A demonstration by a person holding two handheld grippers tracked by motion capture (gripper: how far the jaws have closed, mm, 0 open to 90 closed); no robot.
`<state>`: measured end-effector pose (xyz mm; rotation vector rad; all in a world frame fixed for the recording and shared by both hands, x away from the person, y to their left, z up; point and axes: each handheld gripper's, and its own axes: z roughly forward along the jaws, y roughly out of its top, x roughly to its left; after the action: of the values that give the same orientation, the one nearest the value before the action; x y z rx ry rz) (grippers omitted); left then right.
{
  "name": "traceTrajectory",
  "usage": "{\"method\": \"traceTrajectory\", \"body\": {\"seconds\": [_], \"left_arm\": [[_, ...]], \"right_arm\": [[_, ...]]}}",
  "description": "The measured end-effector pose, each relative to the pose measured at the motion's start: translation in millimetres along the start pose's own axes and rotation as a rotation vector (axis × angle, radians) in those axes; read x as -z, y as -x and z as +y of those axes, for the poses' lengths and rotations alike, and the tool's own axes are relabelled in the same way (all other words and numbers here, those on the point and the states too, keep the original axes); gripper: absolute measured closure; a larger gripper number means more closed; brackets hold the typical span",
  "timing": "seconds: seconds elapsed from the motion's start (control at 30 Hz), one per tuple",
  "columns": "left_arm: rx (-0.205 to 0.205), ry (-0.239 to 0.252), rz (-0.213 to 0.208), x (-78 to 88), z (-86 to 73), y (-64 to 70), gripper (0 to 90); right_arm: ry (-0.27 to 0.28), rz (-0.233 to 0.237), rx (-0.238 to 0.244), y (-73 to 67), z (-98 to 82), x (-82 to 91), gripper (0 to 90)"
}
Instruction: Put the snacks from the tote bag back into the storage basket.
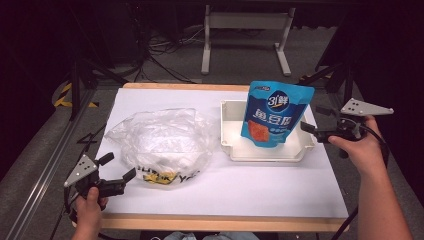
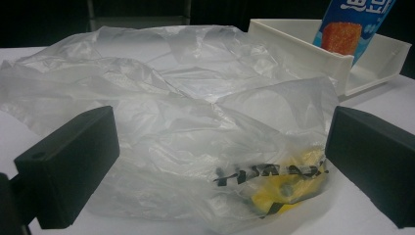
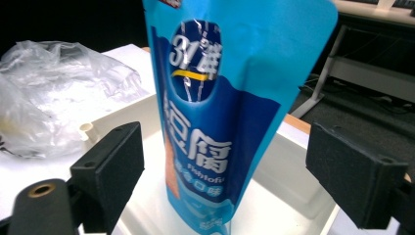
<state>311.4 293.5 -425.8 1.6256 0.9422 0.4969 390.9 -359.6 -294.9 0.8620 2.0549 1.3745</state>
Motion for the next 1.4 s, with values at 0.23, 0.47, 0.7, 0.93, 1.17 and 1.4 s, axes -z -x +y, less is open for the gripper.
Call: {"method": "traceTrajectory", "body": {"seconds": [0.23, 0.47, 0.7, 0.93, 1.17, 1.4], "left_arm": [[-0.002, 0.001, 0.001, 0.1, 0.5, 1.9, 0.3], [-0.013, 0.005, -0.003, -0.8, 1.7, 3.4, 0.3], [-0.017, -0.002, -0.006, -1.2, 2.4, 4.0, 0.3], [-0.024, -0.008, -0.005, -1.0, 2.3, 3.4, 0.3], [-0.025, 0.000, -0.009, -1.4, 1.5, 3.0, 0.3], [-0.035, 0.000, -0.011, -2.0, 1.1, 3.7, 0.3]], "right_arm": [[-0.008, -0.015, -0.035, -25.0, 2.7, 14.3, 15.4], [0.008, -0.003, -0.022, -54.5, 0.9, 20.3, 14.8], [0.019, 0.036, -0.013, -77.6, -2.7, 18.2, 14.7], [0.047, 0.102, -0.027, -92.8, -9.7, 9.9, 14.3], [0.069, 0.152, -0.035, -103.7, -20.8, -4.5, 14.0], [0.061, 0.177, -0.027, -114.0, -37.2, -23.9, 14.0]]}}
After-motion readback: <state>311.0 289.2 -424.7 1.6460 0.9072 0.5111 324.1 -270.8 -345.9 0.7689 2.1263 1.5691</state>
